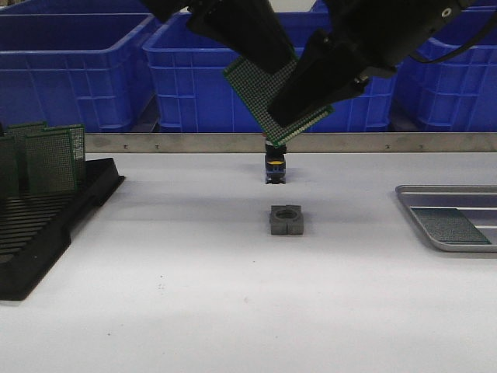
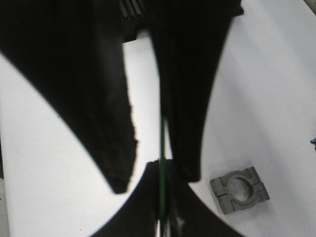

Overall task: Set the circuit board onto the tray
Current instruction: 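Grasp the second board with the right gripper and release the left gripper, then lower the second board onto the silver tray with the right gripper and release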

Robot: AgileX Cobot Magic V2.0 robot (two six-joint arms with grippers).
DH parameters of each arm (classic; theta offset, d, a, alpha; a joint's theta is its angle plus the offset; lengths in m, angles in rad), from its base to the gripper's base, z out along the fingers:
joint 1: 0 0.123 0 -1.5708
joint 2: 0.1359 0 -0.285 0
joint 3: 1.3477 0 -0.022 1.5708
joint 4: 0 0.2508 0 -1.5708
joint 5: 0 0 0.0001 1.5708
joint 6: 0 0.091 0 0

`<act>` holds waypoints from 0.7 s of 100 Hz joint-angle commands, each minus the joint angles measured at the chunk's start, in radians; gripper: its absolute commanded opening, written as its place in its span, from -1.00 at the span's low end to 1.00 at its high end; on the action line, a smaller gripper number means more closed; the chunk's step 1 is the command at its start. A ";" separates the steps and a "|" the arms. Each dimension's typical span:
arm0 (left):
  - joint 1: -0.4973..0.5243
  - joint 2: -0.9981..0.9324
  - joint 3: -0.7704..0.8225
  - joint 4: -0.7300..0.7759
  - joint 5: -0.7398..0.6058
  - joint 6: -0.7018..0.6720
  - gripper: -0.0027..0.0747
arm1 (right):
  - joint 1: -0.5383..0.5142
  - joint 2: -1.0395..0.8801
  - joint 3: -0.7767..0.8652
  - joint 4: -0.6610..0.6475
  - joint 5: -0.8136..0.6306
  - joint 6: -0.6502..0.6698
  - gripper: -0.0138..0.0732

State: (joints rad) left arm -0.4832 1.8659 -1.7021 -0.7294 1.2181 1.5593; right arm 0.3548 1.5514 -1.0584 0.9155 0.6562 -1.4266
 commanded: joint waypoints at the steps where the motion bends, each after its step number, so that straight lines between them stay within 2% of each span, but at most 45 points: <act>1: 0.022 -0.058 -0.029 -0.061 0.052 -0.005 -0.09 | -0.015 -0.027 -0.031 0.037 -0.011 0.020 -0.94; 2: 0.027 -0.058 -0.029 -0.060 0.048 -0.005 0.02 | -0.017 -0.026 -0.030 0.037 -0.011 0.025 -0.94; 9: 0.044 -0.058 -0.029 -0.045 0.024 -0.005 0.26 | -0.033 -0.022 -0.015 0.033 -0.013 0.054 -0.94; 16: 0.062 -0.058 -0.029 -0.024 0.018 -0.005 0.39 | -0.067 -0.014 0.006 0.033 -0.011 0.099 -0.94; 43: 0.102 -0.058 -0.029 -0.024 0.024 -0.006 0.40 | -0.316 0.075 0.028 0.033 -0.008 0.408 -0.94; 54: 0.102 -0.058 -0.029 -0.024 0.026 -0.006 0.40 | -0.408 0.135 0.028 0.033 -0.008 0.428 -0.94; 70: 0.102 -0.058 -0.029 -0.024 0.028 -0.006 0.40 | -0.470 0.230 0.022 0.033 -0.032 0.428 -0.88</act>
State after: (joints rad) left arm -0.3829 1.8659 -1.7021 -0.6981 1.2219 1.5593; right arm -0.0895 1.7880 -1.0103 0.9155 0.6263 -1.0029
